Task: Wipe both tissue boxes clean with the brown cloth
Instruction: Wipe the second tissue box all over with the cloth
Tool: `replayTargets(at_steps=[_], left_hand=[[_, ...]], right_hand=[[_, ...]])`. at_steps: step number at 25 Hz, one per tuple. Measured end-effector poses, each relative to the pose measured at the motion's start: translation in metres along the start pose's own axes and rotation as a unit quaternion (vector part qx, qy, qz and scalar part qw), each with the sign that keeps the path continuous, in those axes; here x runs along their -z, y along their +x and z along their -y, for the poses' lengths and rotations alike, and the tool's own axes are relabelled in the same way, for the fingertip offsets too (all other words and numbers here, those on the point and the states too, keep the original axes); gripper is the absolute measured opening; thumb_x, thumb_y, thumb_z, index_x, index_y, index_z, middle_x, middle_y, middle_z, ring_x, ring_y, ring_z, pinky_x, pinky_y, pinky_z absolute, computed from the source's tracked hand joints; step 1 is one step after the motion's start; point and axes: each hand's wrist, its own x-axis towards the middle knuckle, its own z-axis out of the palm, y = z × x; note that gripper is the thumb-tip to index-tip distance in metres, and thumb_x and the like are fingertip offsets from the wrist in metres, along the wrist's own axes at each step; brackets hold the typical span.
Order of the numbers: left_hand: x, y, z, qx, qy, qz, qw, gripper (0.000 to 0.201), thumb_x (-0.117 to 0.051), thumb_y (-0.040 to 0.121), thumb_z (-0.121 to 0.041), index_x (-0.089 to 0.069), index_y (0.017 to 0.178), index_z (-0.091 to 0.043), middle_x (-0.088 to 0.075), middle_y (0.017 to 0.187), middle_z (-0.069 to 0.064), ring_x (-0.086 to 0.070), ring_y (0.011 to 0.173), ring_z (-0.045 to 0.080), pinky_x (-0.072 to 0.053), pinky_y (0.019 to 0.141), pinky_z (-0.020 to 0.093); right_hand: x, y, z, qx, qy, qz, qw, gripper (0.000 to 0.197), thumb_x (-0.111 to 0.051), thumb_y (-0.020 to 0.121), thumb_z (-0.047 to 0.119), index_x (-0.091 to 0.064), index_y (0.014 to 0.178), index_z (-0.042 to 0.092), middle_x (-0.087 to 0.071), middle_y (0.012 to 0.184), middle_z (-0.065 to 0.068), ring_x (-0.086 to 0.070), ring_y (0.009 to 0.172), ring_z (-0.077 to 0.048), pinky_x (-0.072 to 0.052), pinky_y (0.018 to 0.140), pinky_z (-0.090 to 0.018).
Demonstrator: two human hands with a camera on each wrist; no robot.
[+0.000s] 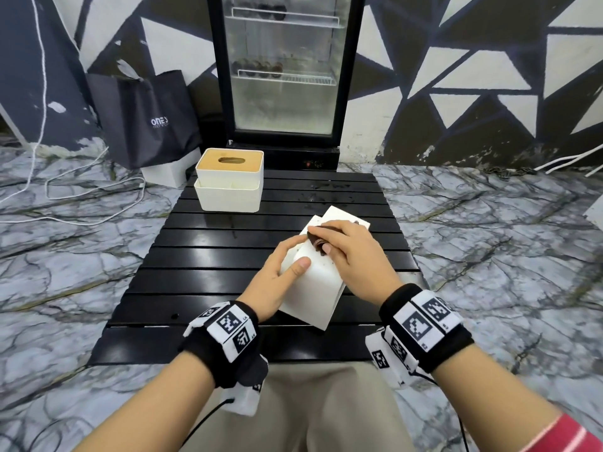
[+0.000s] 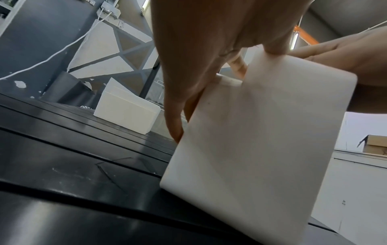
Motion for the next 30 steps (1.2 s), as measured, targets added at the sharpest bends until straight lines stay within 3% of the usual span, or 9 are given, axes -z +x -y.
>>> replayTargets(at_steps=[3, 5, 8, 11, 16, 21, 25, 28, 30], left_hand=[[-0.007, 0.000, 0.001, 0.009, 0.003, -0.014, 1.000, 0.041, -0.049, 0.066, -0.071, -0.039, 0.106, -0.070, -0.043, 0.137, -0.008, -0.042, 0.125, 0.010, -0.033, 0.103, 0.028], [-0.011, 0.000, 0.001, 0.007, 0.010, -0.025, 1.000, 0.039, -0.049, 0.071, -0.067, -0.037, 0.108, -0.069, -0.042, 0.138, -0.007, -0.040, 0.127, 0.010, -0.031, 0.101, 0.024], [-0.012, 0.000, 0.002, 0.003, 0.010, -0.031, 0.999, 0.040, -0.050, 0.077, -0.058, -0.036, 0.114, -0.061, -0.041, 0.139, -0.009, -0.036, 0.130, 0.008, -0.028, 0.098, 0.022], [-0.012, 0.000, 0.005, -0.015, -0.004, -0.030, 0.999, 0.047, -0.051, 0.072, -0.066, -0.039, 0.117, -0.060, -0.042, 0.139, -0.011, -0.033, 0.133, 0.006, -0.027, 0.103, 0.024], [-0.013, 0.002, 0.002, 0.001, 0.011, -0.031, 0.999, 0.048, -0.050, 0.070, -0.067, -0.035, 0.115, -0.062, -0.039, 0.141, -0.006, -0.033, 0.132, 0.008, -0.028, 0.104, 0.026], [-0.011, 0.000, 0.002, -0.004, 0.023, -0.009, 1.000, 0.046, -0.055, 0.076, -0.065, -0.035, 0.117, -0.061, -0.038, 0.142, -0.006, -0.029, 0.135, 0.008, -0.025, 0.109, 0.029], [-0.012, 0.000, -0.001, -0.017, 0.020, -0.012, 1.000, 0.042, -0.053, 0.079, -0.057, -0.038, 0.118, -0.059, -0.039, 0.139, -0.010, -0.028, 0.134, 0.006, -0.024, 0.108, 0.027], [-0.011, 0.000, 0.001, 0.004, 0.031, -0.002, 1.000, 0.058, -0.051, 0.074, -0.065, -0.032, 0.128, -0.059, -0.035, 0.142, -0.006, -0.028, 0.133, 0.006, -0.025, 0.109, 0.029], [-0.010, 0.000, 0.000, 0.009, 0.041, 0.002, 0.999, 0.066, -0.049, 0.069, -0.071, -0.030, 0.131, -0.059, -0.034, 0.143, -0.005, -0.030, 0.128, 0.001, -0.025, 0.103, 0.024]], right_hand=[[0.000, 0.011, -0.009, -0.008, 0.013, -0.004, 1.000, 0.035, -0.044, 0.092, 0.019, -0.054, 0.124, 0.029, -0.054, 0.121, 0.004, -0.046, 0.114, -0.020, -0.043, 0.093, -0.043], [-0.001, 0.011, -0.007, -0.009, 0.011, -0.008, 1.000, 0.036, -0.042, 0.091, 0.020, -0.054, 0.124, 0.027, -0.055, 0.121, 0.002, -0.046, 0.114, -0.022, -0.042, 0.093, -0.045], [-0.004, -0.004, 0.002, 0.003, 0.005, -0.023, 1.000, 0.036, -0.042, 0.091, 0.019, -0.055, 0.124, 0.027, -0.055, 0.121, 0.002, -0.046, 0.113, -0.021, -0.039, 0.097, -0.040], [-0.001, -0.016, 0.006, 0.019, 0.017, -0.022, 0.999, 0.037, -0.041, 0.090, 0.020, -0.054, 0.124, 0.030, -0.055, 0.119, 0.005, -0.045, 0.111, -0.017, -0.039, 0.096, -0.036], [-0.001, -0.008, 0.006, -0.003, 0.015, -0.023, 1.000, 0.036, -0.040, 0.091, 0.020, -0.056, 0.123, 0.028, -0.056, 0.119, 0.004, -0.046, 0.110, -0.019, -0.041, 0.094, -0.041], [0.003, -0.023, 0.004, 0.038, 0.018, -0.017, 0.999, 0.038, -0.040, 0.090, 0.022, -0.055, 0.123, 0.031, -0.056, 0.118, 0.006, -0.046, 0.109, -0.015, -0.035, 0.094, -0.027], [0.001, -0.017, 0.006, 0.022, 0.016, -0.024, 0.999, 0.038, -0.038, 0.089, 0.023, -0.055, 0.121, 0.032, -0.056, 0.114, 0.007, -0.047, 0.107, -0.016, -0.040, 0.092, -0.032], [-0.002, -0.024, 0.006, 0.051, 0.002, -0.035, 0.998, 0.037, -0.036, 0.090, 0.027, -0.056, 0.121, 0.028, -0.057, 0.116, 0.005, -0.048, 0.108, -0.018, -0.039, 0.094, -0.032], [0.002, -0.023, 0.000, 0.058, 0.010, -0.021, 0.998, 0.036, -0.037, 0.091, 0.025, -0.055, 0.123, 0.028, -0.056, 0.117, 0.006, -0.047, 0.109, -0.017, -0.039, 0.095, -0.032]])
